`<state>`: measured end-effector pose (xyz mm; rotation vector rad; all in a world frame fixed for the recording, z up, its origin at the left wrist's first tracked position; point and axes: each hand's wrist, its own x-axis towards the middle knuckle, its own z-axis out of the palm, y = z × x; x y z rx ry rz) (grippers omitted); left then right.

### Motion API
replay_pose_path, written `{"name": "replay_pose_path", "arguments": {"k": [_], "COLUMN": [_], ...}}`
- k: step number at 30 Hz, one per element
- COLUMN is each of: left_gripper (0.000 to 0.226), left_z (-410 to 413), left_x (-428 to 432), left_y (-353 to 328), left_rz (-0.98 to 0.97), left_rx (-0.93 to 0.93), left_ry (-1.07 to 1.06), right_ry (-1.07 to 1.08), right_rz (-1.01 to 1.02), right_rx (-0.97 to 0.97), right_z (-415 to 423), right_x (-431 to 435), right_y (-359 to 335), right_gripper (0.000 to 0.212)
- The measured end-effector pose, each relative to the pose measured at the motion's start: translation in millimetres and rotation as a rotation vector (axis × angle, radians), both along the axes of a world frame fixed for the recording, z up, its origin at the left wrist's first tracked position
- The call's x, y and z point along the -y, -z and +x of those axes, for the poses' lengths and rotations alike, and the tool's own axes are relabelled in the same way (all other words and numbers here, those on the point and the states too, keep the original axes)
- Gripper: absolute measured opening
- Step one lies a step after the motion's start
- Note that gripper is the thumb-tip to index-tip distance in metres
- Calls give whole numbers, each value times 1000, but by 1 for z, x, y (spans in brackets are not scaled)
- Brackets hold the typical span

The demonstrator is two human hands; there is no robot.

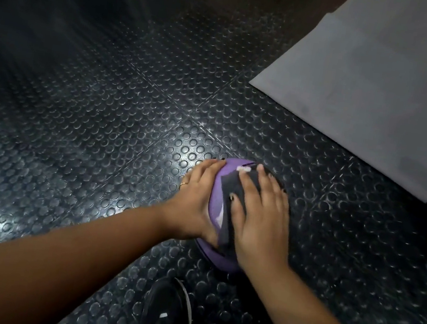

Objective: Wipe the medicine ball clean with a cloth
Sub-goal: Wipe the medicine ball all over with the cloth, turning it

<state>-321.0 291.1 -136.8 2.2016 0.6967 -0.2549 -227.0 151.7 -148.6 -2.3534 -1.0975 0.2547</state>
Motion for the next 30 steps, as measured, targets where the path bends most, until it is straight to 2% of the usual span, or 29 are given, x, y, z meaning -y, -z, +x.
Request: {"name": "replay_pose_path", "arguments": {"k": [2, 3, 7, 9, 11, 14, 16, 18, 20, 23, 24, 26, 30], "left_gripper": [162, 164, 156, 153, 152, 149, 149, 151, 153, 154, 154, 155, 159], "left_z": [-2, -3, -13, -16, -15, -13, -15, -18, -22, -25, -26, -25, -26], "left_x": [4, 6, 10, 4, -3, -13, -17, -17, -15, -11, -11, -11, -12], "left_y": [-1, -2, -2, -3, -4, -5, -2, 1, 3, 6, 7, 8, 10], "left_rz": [6, 16, 23, -5, -54, -123, -169, -188, -179, -145, -140, -135, -143], "left_rx": [11, 13, 44, 45, 33, 26, 30, 39, 51, 70, 77, 83, 97], "left_ry": [-10, -8, 34, 34, 3, -56, -123, -177, -205, -219, -220, -235, -264], "right_ry": [18, 12, 33, 194, 467, 828, 891, 794, 616, 177, 76, -41, -272], "right_rz": [-108, -168, -360, -260, -161, 191, 495, 748, 752, 423, 327, 194, -29], "right_rx": [-58, -149, -687, -947, -1124, -1395, -1498, -1443, -1225, -484, -305, -120, -60], "right_z": [24, 41, 103, 111, 102, 63, 33, 8, -8, -10, -7, 3, 35], "right_x": [-32, -47, -67, -43, -12, 17, 21, 17, 15, 8, 1, -16, -61], "right_y": [-5, -6, -1, 9, 29, 56, 53, 44, 35, 23, 14, -2, -11], "right_gripper": [53, 49, 36, 34, 37, 42, 33, 23, 34, 41, 41, 44, 39]}}
